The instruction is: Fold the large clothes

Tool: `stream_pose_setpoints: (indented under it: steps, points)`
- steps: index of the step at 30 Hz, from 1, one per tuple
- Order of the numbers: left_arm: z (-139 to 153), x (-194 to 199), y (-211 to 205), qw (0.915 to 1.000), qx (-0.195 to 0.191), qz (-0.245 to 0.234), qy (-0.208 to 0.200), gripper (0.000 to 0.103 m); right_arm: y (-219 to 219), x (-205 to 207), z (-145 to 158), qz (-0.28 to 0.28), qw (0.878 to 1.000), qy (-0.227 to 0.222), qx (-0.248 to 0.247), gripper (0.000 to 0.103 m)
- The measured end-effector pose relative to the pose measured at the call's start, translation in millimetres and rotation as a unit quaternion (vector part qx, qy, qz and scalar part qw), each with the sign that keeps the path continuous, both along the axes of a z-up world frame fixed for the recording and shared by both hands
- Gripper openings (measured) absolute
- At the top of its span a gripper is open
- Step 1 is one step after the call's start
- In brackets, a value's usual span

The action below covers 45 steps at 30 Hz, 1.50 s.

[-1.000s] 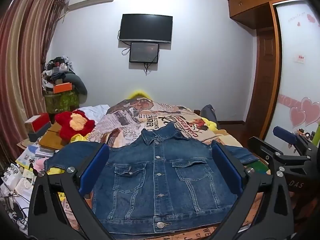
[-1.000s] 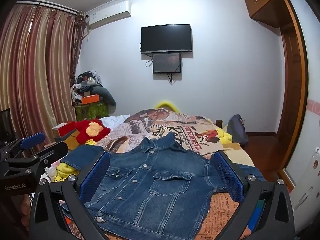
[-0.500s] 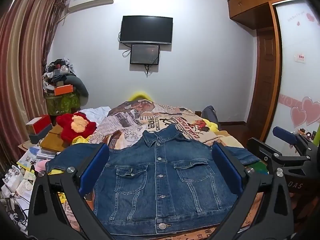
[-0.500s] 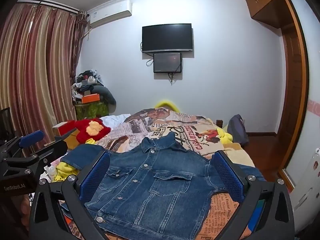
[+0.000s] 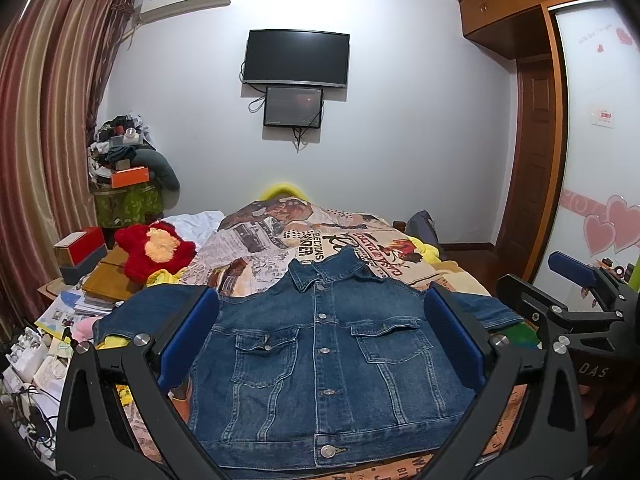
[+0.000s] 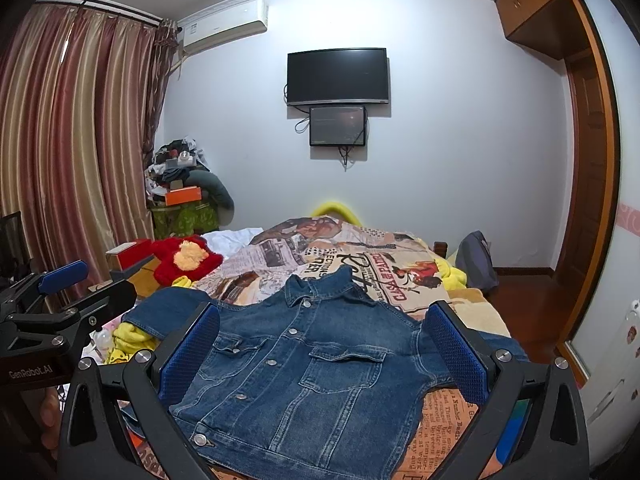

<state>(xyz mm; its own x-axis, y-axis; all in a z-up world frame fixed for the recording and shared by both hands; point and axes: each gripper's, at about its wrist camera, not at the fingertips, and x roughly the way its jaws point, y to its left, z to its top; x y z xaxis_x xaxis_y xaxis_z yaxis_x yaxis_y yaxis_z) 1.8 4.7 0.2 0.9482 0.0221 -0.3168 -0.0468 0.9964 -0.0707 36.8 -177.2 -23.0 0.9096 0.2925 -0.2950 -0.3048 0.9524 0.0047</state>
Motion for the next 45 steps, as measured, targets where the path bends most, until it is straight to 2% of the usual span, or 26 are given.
stream_pose_setpoints:
  steps: [45]
  points:
    - [-5.1, 7.0, 3.1, 0.9999, -0.006, 0.005, 0.009, 0.103, 6.8, 2.4, -1.4, 0.0, 1.0, 0.003, 0.001, 0.103]
